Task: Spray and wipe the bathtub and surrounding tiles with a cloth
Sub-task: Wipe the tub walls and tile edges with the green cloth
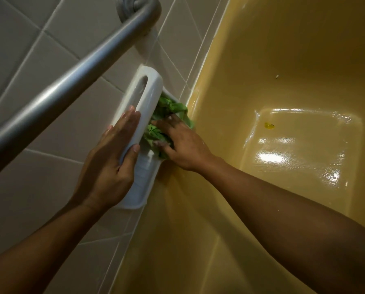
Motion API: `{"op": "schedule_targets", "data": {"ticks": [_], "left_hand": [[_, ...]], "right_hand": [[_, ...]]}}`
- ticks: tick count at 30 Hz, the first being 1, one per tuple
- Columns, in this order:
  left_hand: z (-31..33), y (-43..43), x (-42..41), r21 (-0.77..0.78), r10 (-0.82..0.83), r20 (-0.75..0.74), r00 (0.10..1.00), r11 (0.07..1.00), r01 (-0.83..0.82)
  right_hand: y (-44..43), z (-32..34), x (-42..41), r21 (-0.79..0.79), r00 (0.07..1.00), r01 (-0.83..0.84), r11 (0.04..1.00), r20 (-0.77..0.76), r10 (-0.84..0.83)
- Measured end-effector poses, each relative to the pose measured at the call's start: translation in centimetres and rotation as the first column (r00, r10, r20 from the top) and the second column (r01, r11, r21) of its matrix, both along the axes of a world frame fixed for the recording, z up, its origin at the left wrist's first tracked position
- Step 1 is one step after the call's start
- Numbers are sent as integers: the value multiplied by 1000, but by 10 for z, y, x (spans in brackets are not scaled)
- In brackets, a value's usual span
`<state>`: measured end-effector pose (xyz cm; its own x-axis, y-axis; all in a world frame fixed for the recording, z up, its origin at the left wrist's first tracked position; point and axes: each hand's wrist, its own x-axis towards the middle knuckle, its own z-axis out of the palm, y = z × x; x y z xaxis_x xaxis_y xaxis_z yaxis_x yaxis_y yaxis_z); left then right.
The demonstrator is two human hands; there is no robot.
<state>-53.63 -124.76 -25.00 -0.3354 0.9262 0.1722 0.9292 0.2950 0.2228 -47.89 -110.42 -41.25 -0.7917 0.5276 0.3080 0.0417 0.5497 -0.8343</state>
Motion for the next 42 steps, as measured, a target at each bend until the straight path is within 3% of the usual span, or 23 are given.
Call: {"op": "schedule_targets", "data": {"ticks": [4,7,12,15,24,32,38,42], "left_hand": [[-1,1,-2,14,-10,21,1000,1000,10],[-1,0,-3,16,-13,28,1000,1000,12],[0,0,-1,21,-8,53,999,1000,7],[0,0,-3,18,-3,40,999,1000,3],[-4,4,-4,21,1,38,999,1000,-1],[-1,-8,5,25,27,38,999,999,-28],[1,-18,3,-20,-53,38,998,998,54],[1,-19,1,-21,-59,27,998,998,60]], "right_hand": [[-22,-10,11,187,994,-103,977,-8,107],[-17,-14,12,319,988,-152,936,77,134],[8,1,-4,316,961,-94,944,275,4],[-9,3,-8,304,961,-51,951,273,-35],[-59,-7,25,351,952,-274,896,229,201],[-22,10,-1,261,940,-139,955,339,44],[-81,12,22,299,918,-317,900,335,212],[-89,6,26,336,924,-331,882,303,232]]}}
